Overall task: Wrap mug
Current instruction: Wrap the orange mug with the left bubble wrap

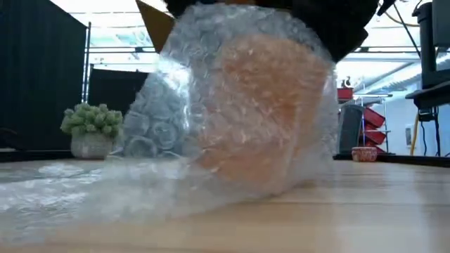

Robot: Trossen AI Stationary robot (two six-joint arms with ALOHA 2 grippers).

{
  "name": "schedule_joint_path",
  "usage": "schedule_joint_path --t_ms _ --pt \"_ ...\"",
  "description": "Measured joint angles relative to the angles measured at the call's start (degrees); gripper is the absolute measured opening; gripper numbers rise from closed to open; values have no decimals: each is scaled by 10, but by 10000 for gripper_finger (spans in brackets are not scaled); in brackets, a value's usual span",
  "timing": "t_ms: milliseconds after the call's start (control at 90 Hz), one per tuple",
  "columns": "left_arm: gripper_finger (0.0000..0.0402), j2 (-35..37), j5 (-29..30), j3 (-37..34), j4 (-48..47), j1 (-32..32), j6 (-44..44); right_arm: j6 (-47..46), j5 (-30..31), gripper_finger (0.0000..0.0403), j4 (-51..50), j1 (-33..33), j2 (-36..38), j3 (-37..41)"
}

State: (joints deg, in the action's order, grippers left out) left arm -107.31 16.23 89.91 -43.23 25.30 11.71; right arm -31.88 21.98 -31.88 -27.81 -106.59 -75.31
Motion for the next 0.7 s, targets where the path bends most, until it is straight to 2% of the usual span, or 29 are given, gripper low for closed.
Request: schedule_joint_path --t_ms 167,444,700 --pt "96 -4 2 -2 -6 2 14 6 0 205 18 7 0 -6" --pt "96 50 28 -2 -31 17 42 6 -5 205 34 32 -5 -25" --pt "96 87 57 -2 -100 35 94 -52 -94 205 34 71 -57 -27"
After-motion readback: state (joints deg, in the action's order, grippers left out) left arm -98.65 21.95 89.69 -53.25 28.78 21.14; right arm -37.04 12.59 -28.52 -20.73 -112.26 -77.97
